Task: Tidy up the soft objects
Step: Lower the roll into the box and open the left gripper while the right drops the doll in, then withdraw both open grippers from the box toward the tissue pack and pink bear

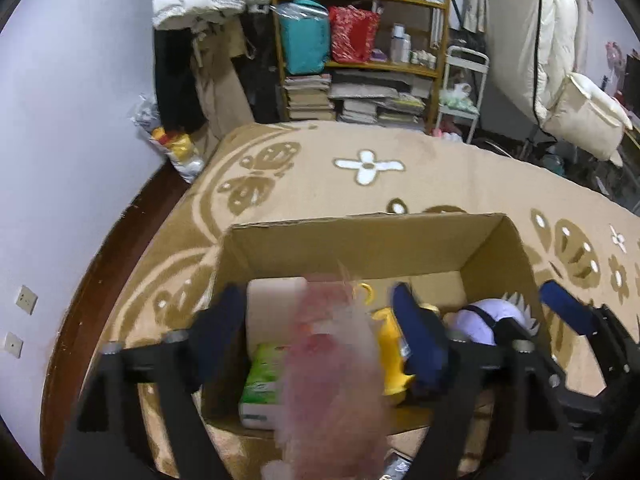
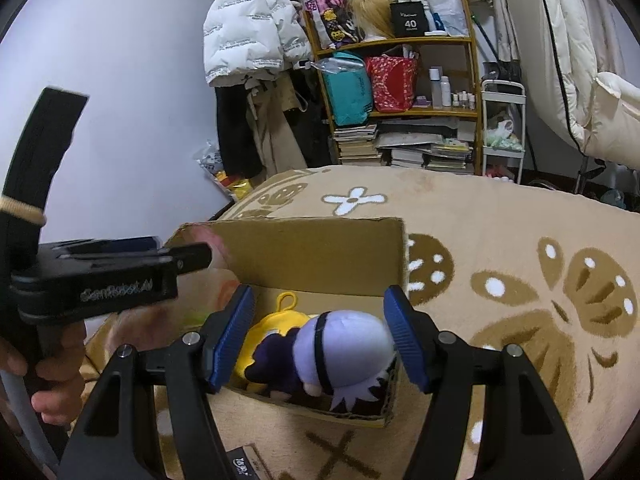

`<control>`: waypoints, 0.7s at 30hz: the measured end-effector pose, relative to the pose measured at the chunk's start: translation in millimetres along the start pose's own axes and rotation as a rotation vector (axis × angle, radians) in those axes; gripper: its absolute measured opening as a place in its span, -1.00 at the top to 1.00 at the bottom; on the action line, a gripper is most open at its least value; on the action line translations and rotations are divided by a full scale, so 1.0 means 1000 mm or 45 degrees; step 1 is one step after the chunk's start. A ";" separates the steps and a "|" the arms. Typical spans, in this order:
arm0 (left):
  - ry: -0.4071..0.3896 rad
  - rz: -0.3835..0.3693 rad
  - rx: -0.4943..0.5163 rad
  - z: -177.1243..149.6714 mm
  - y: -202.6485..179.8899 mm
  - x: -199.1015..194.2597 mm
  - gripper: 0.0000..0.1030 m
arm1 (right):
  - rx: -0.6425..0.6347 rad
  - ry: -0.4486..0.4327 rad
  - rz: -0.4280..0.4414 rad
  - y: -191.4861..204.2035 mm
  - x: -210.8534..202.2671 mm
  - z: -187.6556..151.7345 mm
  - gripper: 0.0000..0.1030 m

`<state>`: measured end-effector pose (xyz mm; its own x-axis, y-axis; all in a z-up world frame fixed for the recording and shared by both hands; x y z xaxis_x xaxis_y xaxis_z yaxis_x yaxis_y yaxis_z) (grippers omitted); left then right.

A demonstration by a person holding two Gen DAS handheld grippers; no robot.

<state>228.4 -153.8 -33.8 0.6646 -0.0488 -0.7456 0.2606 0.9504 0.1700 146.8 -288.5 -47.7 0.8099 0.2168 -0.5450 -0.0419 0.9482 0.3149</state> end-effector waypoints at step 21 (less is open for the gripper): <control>-0.019 0.111 -0.060 -0.045 0.053 -0.093 -0.91 | 0.034 0.034 -0.020 0.010 -0.066 -0.006 -1.00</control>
Point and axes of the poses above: each gripper's, at about its wrist camera, not at the fingertips, and x roughly the way its jaws point, y to its left, z to its top, the point moved 3 cm from there along x, roughly the way its jaws point, and after that the axes turned 9 degrees about z, right-handed, at the moved point
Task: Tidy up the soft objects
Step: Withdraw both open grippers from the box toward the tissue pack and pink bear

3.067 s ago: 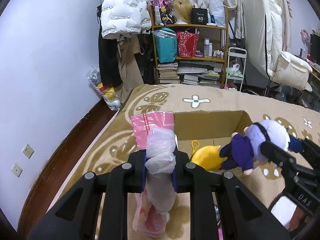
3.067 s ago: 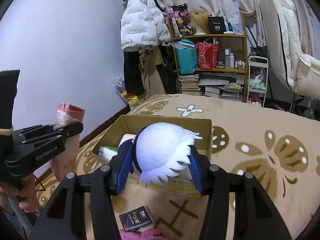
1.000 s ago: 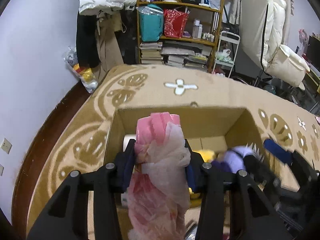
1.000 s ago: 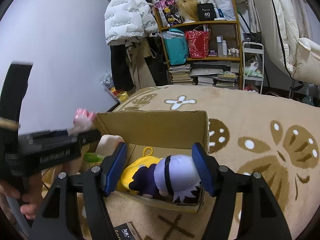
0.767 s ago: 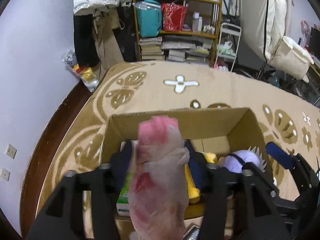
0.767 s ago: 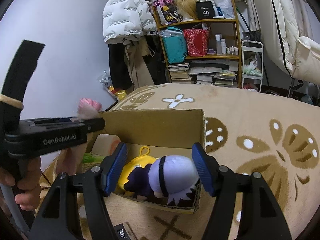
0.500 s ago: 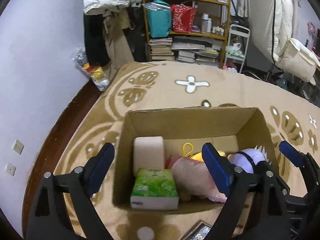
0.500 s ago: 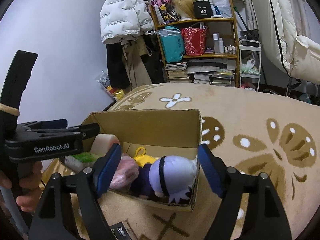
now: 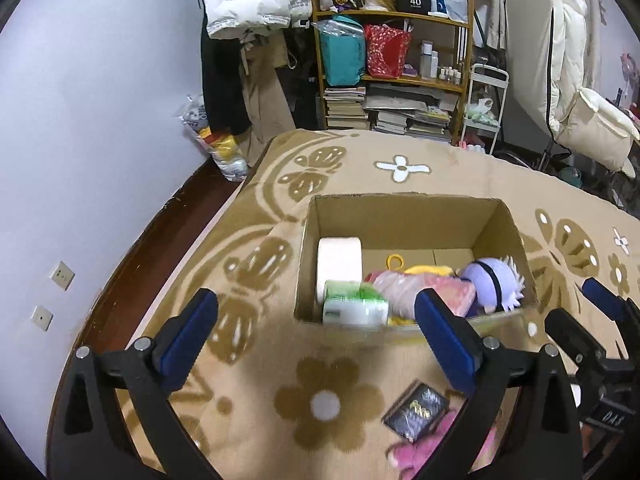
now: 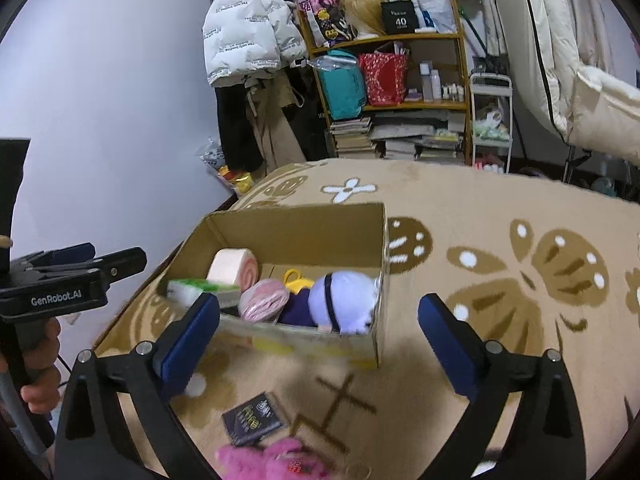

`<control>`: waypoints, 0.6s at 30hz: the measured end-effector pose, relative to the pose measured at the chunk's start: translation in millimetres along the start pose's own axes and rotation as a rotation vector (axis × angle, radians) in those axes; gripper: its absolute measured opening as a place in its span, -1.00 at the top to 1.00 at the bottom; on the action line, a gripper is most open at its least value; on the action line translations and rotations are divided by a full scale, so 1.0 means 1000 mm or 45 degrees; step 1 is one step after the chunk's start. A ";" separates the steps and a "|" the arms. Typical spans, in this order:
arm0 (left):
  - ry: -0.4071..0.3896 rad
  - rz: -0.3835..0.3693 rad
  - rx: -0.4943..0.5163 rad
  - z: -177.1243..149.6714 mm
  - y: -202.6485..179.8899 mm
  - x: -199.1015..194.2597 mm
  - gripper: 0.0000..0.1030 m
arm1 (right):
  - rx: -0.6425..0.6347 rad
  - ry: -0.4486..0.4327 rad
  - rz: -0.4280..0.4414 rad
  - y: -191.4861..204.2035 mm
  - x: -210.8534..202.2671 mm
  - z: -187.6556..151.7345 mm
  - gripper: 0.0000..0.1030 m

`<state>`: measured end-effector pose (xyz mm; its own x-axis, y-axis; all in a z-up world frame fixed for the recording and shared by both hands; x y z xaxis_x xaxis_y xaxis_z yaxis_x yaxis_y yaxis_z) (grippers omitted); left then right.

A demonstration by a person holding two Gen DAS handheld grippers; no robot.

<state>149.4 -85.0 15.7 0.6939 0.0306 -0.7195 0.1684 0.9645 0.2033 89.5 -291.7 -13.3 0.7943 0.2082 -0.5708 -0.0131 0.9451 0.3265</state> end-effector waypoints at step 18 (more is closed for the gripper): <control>0.049 -0.058 0.004 -0.080 0.003 -0.041 -0.93 | 0.065 0.110 0.001 0.018 -0.059 -0.045 -1.00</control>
Point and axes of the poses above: each gripper's, at about its wrist camera, not at the fingertips, and x roughly the way its jaws point, y to its left, z to its top, the point moved 3 cm from there along x, roughly the way its jaws point, and after that the axes turned 9 degrees about z, right-handed, at the moved point
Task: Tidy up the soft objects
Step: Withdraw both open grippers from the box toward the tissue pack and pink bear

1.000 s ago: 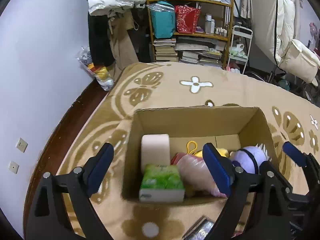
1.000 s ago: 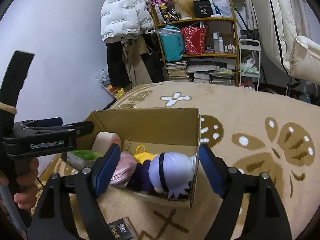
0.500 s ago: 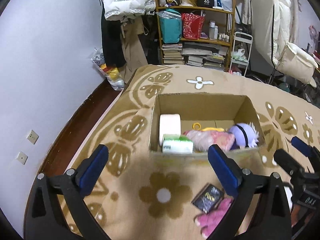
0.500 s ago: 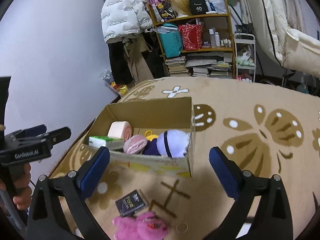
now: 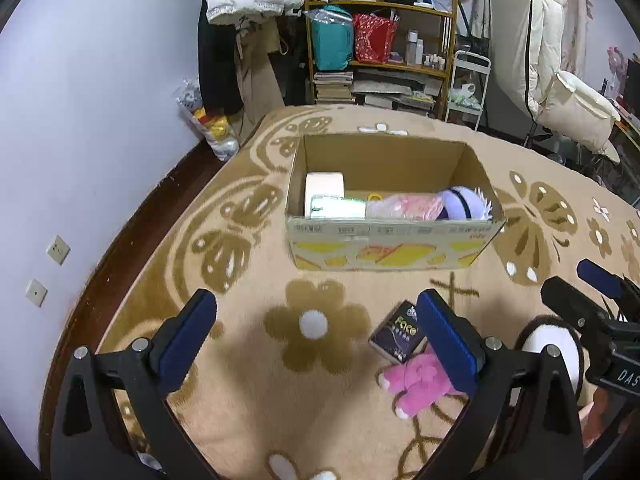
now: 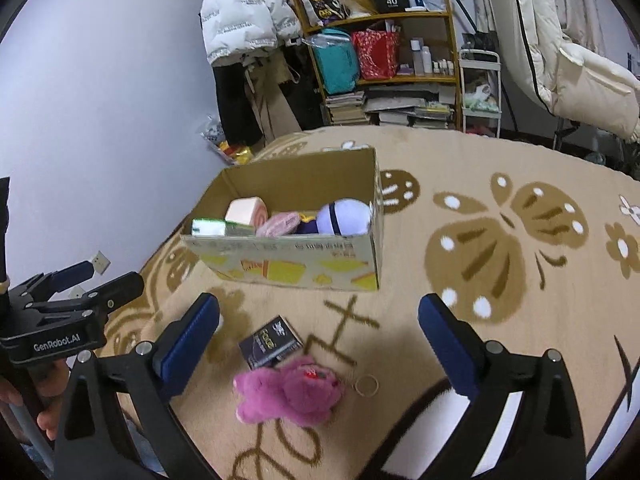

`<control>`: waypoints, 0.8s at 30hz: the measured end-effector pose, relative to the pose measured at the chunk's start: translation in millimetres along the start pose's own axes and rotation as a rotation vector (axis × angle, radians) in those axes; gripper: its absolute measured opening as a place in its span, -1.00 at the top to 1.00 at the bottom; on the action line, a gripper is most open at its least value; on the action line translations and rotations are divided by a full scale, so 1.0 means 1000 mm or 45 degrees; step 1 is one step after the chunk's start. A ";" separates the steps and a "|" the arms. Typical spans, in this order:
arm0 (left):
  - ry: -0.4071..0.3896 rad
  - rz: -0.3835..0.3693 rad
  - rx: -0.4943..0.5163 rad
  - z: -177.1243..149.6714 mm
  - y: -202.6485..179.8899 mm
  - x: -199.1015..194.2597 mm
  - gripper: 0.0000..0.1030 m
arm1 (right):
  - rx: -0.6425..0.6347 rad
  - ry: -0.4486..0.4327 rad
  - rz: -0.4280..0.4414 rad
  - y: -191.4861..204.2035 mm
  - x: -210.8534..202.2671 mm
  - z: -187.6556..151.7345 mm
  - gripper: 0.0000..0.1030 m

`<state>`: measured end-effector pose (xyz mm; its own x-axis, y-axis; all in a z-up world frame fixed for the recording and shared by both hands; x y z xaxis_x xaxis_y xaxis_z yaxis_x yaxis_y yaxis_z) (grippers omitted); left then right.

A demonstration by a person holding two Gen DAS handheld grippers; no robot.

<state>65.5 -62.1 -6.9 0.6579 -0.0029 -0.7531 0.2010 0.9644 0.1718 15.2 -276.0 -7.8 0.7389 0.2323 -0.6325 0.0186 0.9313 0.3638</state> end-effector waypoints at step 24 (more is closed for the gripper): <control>0.194 -0.126 0.060 -0.027 -0.028 0.065 -0.93 | 0.299 0.207 0.025 -0.040 0.047 -0.033 -0.81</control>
Point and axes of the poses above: each gripper's, at about its wrist camera, not at the fingertips, and x roughly the way its jaws point, y to its left, z to its top, the point moved 3 cm from there along x, roughly the way its jaws point, and after that the axes turned 9 degrees about z, right-handed, at the moved point
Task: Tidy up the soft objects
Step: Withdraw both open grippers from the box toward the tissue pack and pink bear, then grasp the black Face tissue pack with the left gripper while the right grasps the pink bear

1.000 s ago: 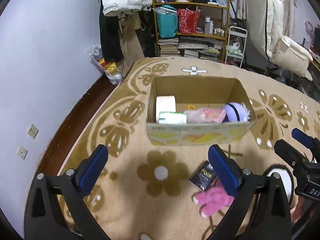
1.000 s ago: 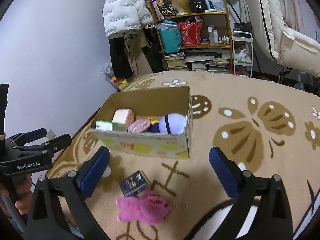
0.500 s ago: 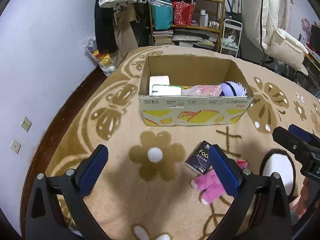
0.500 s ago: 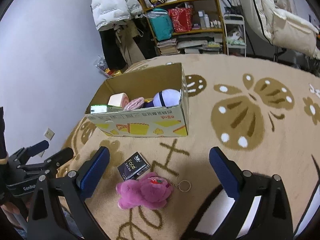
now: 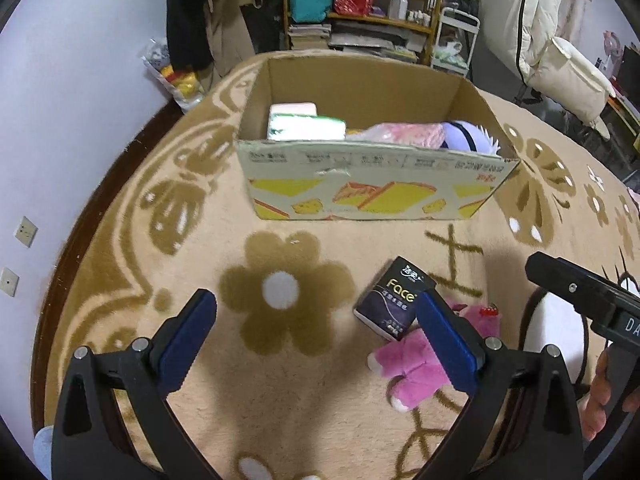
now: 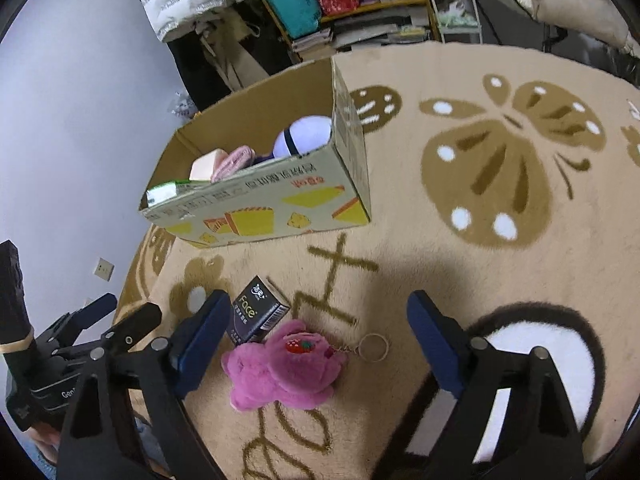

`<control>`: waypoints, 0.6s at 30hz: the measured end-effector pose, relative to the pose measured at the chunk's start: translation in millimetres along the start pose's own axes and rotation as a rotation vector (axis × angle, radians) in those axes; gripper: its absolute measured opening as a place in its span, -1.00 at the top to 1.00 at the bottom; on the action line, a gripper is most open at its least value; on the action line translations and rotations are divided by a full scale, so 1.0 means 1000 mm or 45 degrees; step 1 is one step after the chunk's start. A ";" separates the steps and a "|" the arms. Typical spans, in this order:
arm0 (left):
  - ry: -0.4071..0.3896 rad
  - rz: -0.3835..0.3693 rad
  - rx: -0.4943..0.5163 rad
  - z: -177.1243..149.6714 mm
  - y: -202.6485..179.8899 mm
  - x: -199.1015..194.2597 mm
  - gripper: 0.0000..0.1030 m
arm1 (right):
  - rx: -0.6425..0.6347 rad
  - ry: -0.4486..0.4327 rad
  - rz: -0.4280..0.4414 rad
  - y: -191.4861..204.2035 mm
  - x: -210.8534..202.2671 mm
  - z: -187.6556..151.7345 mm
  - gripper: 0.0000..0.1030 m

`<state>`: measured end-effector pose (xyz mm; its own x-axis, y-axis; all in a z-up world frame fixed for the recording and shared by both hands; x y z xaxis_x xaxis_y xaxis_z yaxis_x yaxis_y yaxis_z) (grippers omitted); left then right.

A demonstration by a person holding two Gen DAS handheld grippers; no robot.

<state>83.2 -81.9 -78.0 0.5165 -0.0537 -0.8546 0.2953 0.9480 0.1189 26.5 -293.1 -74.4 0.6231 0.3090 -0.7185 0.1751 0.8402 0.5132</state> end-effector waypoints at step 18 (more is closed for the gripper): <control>0.168 -0.111 0.125 -0.006 -0.034 0.044 -0.93 | 0.019 0.205 0.042 -0.005 0.036 -0.011 -0.35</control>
<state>91.1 -114.7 -122.6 0.3775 -0.0863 -0.9220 0.4146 0.9060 0.0849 39.5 -281.0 -108.0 0.4989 0.4049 -0.7663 0.1687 0.8219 0.5441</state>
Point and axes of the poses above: each gripper's, at about its wrist camera, not at the fingertips, and x roughly the way its jaws point, y to its left, z to its top, the point moved 3 cm from there along x, roughly the way its jaws point, and after that the axes turned 9 degrees about z, right-handed, at the moved point
